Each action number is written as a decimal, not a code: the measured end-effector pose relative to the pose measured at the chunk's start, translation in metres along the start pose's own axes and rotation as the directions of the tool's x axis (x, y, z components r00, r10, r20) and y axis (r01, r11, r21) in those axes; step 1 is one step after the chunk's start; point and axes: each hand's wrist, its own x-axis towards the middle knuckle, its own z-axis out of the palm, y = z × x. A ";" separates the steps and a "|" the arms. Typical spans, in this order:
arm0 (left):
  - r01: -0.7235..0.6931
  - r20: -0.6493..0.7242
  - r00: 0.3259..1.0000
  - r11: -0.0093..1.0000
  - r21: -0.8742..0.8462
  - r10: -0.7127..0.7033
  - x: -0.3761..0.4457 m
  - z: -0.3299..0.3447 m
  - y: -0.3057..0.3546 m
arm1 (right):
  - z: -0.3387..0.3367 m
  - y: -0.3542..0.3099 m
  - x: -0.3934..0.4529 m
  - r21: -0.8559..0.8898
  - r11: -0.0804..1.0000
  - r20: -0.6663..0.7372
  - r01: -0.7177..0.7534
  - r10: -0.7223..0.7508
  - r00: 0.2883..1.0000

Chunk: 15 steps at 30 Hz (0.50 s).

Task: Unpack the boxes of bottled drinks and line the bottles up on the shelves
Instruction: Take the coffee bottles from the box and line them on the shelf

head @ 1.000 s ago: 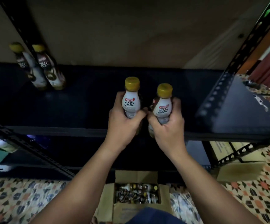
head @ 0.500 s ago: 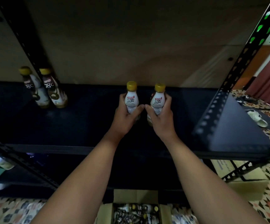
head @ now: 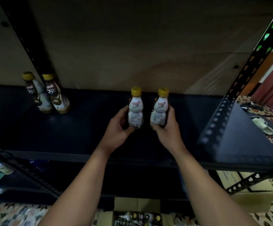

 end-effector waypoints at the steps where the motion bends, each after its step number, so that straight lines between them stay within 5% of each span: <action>1: -0.002 -0.018 1.000 1.000 0.010 0.002 0.000 0.001 -0.001 | 0.000 0.002 0.000 -0.025 1.000 -0.012 0.010 -0.010 1.000; 9: 0.010 -0.172 0.985 0.973 0.229 0.030 0.004 0.006 -0.004 | 0.006 0.003 -0.001 -0.166 0.983 -0.093 0.075 -0.091 0.991; 15: -0.021 -0.087 0.996 0.993 0.114 0.031 0.000 0.003 -0.003 | 0.004 0.004 0.000 -0.132 0.991 -0.032 0.032 -0.037 0.999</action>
